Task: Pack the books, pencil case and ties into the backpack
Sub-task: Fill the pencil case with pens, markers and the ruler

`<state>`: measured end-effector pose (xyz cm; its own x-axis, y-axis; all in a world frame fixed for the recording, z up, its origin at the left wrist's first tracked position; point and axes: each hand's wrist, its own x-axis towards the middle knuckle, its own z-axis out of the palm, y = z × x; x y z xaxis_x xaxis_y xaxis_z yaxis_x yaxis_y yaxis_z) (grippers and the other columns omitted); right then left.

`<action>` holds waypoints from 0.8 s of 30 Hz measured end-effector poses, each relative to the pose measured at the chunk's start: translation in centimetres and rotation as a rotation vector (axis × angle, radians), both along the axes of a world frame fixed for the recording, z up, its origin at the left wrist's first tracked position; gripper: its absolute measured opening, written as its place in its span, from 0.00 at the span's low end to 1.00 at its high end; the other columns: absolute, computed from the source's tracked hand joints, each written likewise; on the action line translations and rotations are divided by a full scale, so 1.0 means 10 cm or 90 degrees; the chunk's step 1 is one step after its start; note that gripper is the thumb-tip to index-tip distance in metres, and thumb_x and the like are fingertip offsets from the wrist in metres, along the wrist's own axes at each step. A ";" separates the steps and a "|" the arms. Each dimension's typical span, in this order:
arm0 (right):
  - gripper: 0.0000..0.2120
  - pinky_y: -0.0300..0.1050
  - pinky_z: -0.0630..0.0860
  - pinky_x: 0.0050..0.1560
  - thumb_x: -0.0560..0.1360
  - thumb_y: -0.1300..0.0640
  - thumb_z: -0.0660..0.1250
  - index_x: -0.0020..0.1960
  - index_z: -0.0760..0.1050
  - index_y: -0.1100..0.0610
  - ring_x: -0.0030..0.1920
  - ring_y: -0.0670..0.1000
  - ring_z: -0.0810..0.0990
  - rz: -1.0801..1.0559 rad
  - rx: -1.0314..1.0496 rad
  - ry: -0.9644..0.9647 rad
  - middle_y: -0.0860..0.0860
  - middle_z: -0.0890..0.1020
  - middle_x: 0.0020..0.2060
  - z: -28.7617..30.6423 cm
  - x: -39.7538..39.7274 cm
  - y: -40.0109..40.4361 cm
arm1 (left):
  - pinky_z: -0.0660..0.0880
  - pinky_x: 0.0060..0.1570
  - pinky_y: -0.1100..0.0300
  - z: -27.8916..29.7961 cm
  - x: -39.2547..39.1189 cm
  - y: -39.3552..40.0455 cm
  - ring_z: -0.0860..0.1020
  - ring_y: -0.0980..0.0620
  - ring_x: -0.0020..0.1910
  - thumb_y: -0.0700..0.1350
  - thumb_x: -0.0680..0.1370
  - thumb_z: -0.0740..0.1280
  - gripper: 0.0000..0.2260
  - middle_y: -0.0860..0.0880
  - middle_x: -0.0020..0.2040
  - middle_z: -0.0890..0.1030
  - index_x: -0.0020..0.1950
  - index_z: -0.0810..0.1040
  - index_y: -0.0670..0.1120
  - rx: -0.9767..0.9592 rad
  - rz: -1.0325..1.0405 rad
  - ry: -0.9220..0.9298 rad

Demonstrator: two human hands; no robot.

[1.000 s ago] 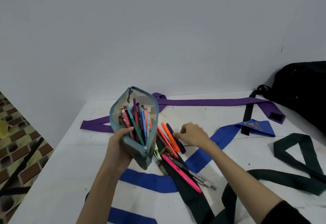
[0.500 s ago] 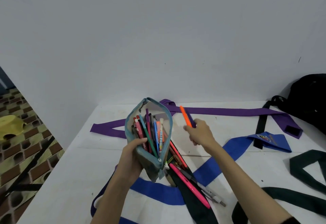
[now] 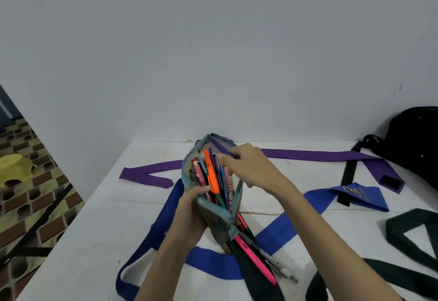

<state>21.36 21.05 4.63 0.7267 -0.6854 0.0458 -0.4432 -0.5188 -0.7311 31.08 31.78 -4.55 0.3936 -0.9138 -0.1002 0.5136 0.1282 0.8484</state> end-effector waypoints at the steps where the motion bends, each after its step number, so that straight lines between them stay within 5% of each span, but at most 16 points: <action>1: 0.13 0.39 0.66 0.26 0.78 0.54 0.61 0.43 0.75 0.64 0.23 0.46 0.68 -0.013 0.022 -0.021 0.59 0.78 0.36 0.02 -0.01 -0.01 | 0.79 0.45 0.52 0.00 0.00 0.01 0.81 0.46 0.48 0.48 0.60 0.72 0.30 0.43 0.50 0.81 0.63 0.75 0.45 -0.001 0.000 0.001; 3: 0.11 0.40 0.70 0.28 0.77 0.59 0.61 0.51 0.75 0.66 0.27 0.48 0.73 -0.002 0.049 -0.009 0.58 0.77 0.36 0.05 -0.03 0.00 | 0.80 0.45 0.52 0.00 0.00 0.03 0.82 0.46 0.47 0.48 0.60 0.72 0.29 0.44 0.49 0.82 0.61 0.76 0.46 -0.007 -0.003 0.005; 7: 0.17 0.50 0.77 0.49 0.75 0.63 0.59 0.62 0.72 0.68 0.50 0.58 0.80 0.015 -0.031 0.089 0.61 0.80 0.53 0.03 0.04 0.06 | 0.80 0.42 0.53 -0.01 0.00 0.05 0.82 0.48 0.44 0.48 0.58 0.72 0.29 0.45 0.46 0.82 0.59 0.76 0.46 -0.006 0.004 0.002; 10: 0.10 0.42 0.72 0.34 0.75 0.61 0.59 0.47 0.76 0.67 0.36 0.54 0.76 0.053 -0.070 0.088 0.57 0.80 0.39 -0.01 0.13 0.10 | 0.80 0.43 0.53 -0.01 0.01 0.05 0.82 0.48 0.45 0.48 0.58 0.72 0.29 0.45 0.47 0.82 0.60 0.75 0.46 -0.004 0.008 0.001; 14: 0.16 0.46 0.73 0.43 0.78 0.54 0.61 0.49 0.80 0.67 0.43 0.58 0.79 0.076 -0.122 -0.003 0.59 0.83 0.42 -0.05 0.12 0.14 | 0.79 0.42 0.54 -0.01 0.07 0.11 0.82 0.47 0.45 0.47 0.58 0.72 0.24 0.45 0.46 0.82 0.54 0.79 0.46 -0.003 0.015 0.010; 18: 0.09 0.37 0.67 0.37 0.76 0.59 0.64 0.38 0.77 0.58 0.35 0.45 0.72 -0.083 -0.111 -0.234 0.46 0.76 0.32 -0.18 -0.07 0.05 | 0.78 0.42 0.53 -0.01 0.22 0.26 0.80 0.46 0.47 0.48 0.57 0.71 0.27 0.45 0.47 0.81 0.56 0.77 0.47 0.012 0.060 0.010; 21: 0.13 0.40 0.69 0.36 0.75 0.53 0.67 0.35 0.73 0.58 0.31 0.45 0.71 -0.032 -0.030 0.000 0.48 0.75 0.29 -0.46 -0.24 -0.04 | 0.76 0.45 0.51 -0.02 0.36 0.42 0.79 0.45 0.50 0.46 0.58 0.71 0.26 0.45 0.48 0.81 0.56 0.76 0.49 0.023 0.102 0.029; 24: 0.15 0.40 0.68 0.32 0.71 0.47 0.71 0.36 0.72 0.56 0.32 0.48 0.73 0.100 -0.037 0.286 0.49 0.75 0.31 -0.76 -0.31 0.09 | 0.75 0.47 0.50 -0.04 0.45 0.51 0.78 0.44 0.54 0.48 0.48 0.78 0.40 0.44 0.52 0.81 0.60 0.75 0.50 0.044 0.121 0.028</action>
